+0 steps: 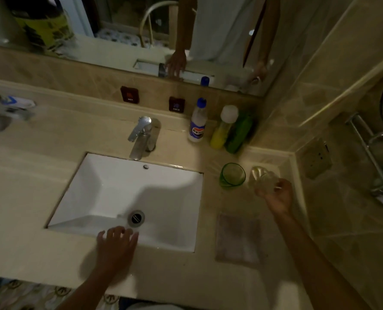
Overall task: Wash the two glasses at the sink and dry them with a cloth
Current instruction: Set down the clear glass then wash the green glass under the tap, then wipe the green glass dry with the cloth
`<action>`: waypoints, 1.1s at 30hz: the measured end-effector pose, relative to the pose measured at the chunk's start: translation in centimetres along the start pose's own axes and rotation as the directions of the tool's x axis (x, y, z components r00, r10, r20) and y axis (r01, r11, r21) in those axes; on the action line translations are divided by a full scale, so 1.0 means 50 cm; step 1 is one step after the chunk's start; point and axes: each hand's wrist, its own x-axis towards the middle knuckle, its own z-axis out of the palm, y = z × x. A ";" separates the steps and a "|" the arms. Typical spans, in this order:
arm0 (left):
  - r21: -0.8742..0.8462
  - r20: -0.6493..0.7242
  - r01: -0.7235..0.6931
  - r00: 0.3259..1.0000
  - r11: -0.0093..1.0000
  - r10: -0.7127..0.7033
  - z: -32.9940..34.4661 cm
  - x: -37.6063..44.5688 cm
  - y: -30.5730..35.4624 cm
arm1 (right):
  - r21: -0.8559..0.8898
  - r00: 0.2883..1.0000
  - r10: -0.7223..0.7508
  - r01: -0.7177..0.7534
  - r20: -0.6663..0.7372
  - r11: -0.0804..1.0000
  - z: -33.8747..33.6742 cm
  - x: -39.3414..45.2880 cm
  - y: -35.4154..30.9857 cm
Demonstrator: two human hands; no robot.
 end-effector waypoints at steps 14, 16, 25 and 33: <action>0.029 0.038 0.039 0.998 0.999 -0.041 0.012 0.025 -0.016 | -0.014 0.984 -0.178 0.178 -0.027 0.984 0.013 0.079 0.048; 0.042 -0.003 0.015 1.000 0.999 -0.015 0.009 0.023 -0.015 | -0.034 0.978 -0.208 0.207 -0.024 0.978 0.011 0.079 0.050; 0.003 -0.051 0.028 0.998 1.000 -0.028 0.017 0.023 -0.012 | -0.342 0.985 0.169 -0.167 -0.025 0.925 0.019 0.030 0.117; 0.022 -0.055 -0.003 0.998 1.000 0.005 0.021 0.024 -0.016 | 0.082 0.966 -0.067 0.047 0.249 0.995 0.133 -0.042 0.013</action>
